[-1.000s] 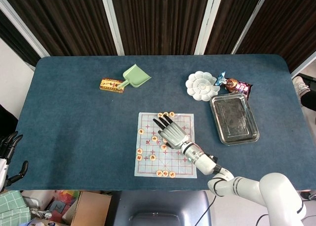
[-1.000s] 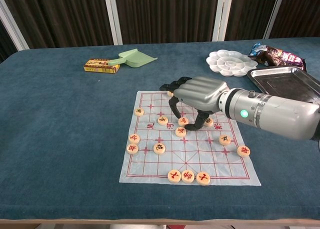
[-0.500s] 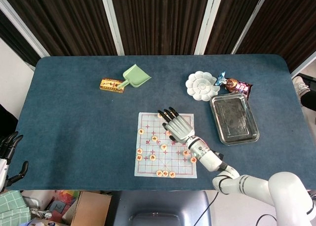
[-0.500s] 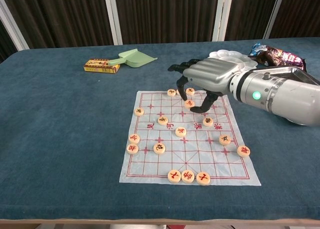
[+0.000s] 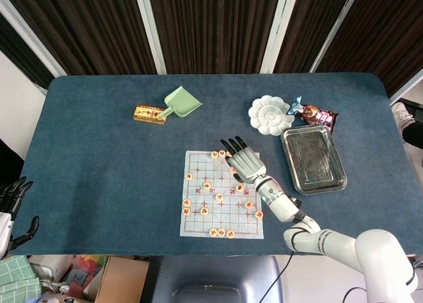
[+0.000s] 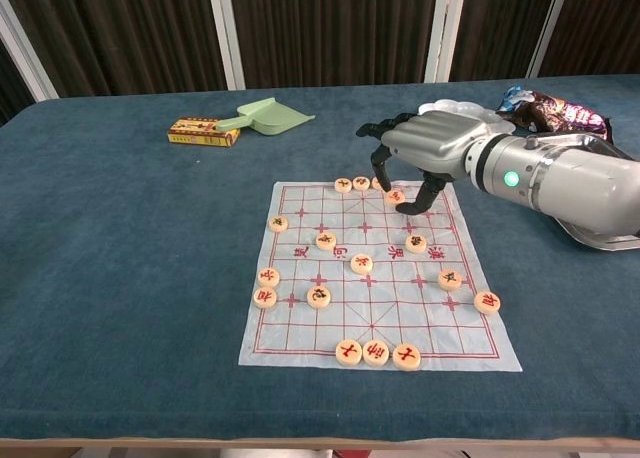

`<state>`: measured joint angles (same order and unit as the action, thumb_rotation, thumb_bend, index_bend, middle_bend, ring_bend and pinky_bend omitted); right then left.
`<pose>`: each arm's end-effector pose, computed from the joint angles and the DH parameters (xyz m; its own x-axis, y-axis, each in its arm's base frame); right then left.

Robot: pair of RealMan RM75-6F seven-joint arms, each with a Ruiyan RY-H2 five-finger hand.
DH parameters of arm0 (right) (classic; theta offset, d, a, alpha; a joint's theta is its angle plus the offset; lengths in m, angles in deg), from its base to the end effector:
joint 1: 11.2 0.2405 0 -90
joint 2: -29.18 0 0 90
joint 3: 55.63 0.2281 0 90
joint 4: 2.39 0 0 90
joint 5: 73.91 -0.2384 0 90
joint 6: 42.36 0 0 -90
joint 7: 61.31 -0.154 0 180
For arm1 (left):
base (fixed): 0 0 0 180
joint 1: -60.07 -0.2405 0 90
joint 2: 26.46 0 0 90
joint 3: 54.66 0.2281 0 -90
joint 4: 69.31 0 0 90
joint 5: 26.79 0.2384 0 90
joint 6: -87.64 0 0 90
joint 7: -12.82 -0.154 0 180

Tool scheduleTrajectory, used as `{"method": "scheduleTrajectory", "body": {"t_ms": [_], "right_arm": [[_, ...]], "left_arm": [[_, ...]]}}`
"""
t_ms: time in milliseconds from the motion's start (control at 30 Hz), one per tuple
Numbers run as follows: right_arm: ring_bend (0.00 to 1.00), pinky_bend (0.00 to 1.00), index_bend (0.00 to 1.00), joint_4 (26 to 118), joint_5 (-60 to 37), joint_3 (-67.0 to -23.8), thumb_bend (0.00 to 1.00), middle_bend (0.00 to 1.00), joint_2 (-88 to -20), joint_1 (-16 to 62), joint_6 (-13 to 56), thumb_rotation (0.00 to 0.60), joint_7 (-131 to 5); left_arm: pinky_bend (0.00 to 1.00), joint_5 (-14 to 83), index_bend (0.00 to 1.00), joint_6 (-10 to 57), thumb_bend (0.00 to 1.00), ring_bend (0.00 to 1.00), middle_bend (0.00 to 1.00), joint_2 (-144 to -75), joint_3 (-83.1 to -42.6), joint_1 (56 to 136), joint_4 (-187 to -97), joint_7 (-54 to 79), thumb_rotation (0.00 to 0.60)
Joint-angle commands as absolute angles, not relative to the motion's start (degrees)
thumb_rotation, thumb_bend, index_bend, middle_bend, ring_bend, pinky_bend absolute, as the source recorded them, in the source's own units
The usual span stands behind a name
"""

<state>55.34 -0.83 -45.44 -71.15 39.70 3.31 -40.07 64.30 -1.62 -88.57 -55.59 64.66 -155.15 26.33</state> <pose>-0.1261 -0.3969 -0.0868 0.7258 -0.1092 0.6791 -0.6249 -0.5175 0.5846 -0.3118 0.1834 0.1441 0.3173 -0.0245 0.9480 0.9434 -0.0939 -0.3182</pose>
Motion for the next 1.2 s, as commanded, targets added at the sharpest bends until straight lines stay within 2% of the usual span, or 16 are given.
{"method": "scheduleTrajectory", "body": {"t_ms": [33, 467, 800, 1033, 1200], "right_arm": [[0.0, 0.0, 0.67, 53.6, -1.2, -45.6, 0.48, 0.04, -72.5, 40.3, 2.7, 0.6, -39.6], [0.0, 0.0, 0.64, 49.5, -1.8, -45.6, 0.48, 0.04, -74.7, 41.5, 1.1, 0.6, -40.6], [0.0, 0.0, 0.51, 48.8, -2.3, -45.6, 0.48, 0.04, -75.6, 41.8, 0.6, 0.6, -40.0], [0.0, 0.0, 0.44, 52.1, -1.6, -45.7, 0.48, 0.04, -73.7, 41.1, 2.4, 0.6, -40.6], [0.0, 0.0, 0.37, 59.1, 0.6, -46.2, 0.48, 0.03, -68.6, 38.5, 7.6, 0.6, -41.8]], "left_arm": [[0.03, 64.1, 0.0, -1.4, 0.47, 0.0, 0.0, -88.5, -55.6, 64.7, -155.2, 26.3, 0.6], [0.03, 64.0, 0.0, -1.3, 0.46, 0.0, 0.0, -88.5, -55.6, 64.8, -155.4, 26.1, 0.6], [0.03, 64.0, 0.0, -1.4, 0.46, 0.0, 0.0, -88.4, -55.7, 64.7, -155.4, 26.6, 0.6], [0.03, 64.5, 0.0, -1.7, 0.47, 0.0, 0.0, -88.3, -55.5, 64.6, -155.3, 26.8, 0.6], [0.03, 64.9, 0.0, -1.6, 0.46, 0.0, 0.0, -88.3, -55.3, 64.7, -155.3, 27.0, 0.6]]}}
